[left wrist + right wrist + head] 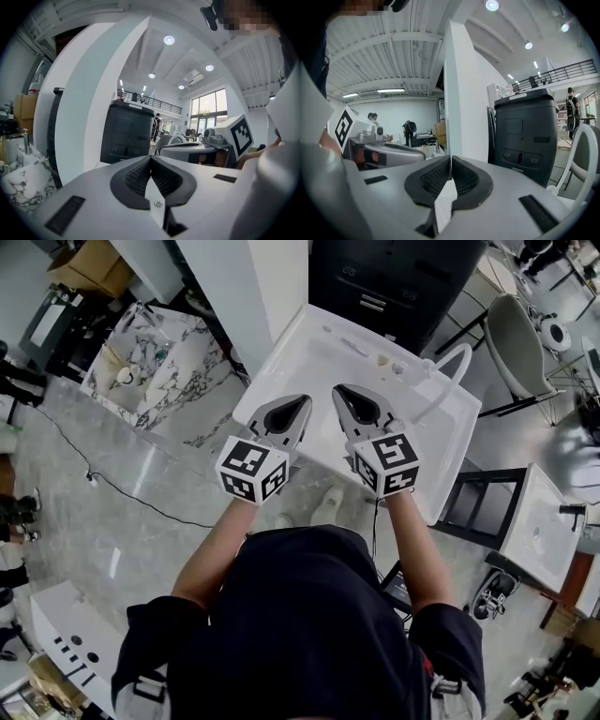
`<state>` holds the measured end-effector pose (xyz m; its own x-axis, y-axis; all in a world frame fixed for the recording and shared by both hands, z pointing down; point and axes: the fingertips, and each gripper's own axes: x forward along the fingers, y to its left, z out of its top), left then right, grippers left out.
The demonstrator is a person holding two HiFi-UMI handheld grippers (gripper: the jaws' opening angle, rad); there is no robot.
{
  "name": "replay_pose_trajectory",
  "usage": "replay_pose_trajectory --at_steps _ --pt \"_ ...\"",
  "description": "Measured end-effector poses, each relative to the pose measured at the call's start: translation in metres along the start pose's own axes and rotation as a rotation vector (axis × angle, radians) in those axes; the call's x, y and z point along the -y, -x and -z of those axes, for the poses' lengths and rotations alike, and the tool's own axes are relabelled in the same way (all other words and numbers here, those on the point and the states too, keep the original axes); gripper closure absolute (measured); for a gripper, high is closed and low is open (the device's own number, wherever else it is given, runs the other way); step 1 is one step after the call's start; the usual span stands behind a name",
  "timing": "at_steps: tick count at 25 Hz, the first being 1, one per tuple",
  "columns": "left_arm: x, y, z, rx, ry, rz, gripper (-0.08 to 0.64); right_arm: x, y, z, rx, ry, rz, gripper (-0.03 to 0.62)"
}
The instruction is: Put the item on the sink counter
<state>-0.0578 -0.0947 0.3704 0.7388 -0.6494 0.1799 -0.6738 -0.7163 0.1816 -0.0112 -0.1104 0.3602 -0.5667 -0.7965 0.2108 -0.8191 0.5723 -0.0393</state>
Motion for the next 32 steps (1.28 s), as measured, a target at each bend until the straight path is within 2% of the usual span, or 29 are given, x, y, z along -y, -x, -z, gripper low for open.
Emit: replay_pose_trajectory --at_steps 20,32 --pt "0.008 0.114 0.004 0.041 -0.018 0.046 0.549 -0.116 0.02 -0.013 0.045 0.03 0.047 0.552" --pt "0.006 0.138 0.011 0.053 -0.008 0.06 0.549 -0.144 0.025 -0.011 0.042 0.043 0.057 0.554"
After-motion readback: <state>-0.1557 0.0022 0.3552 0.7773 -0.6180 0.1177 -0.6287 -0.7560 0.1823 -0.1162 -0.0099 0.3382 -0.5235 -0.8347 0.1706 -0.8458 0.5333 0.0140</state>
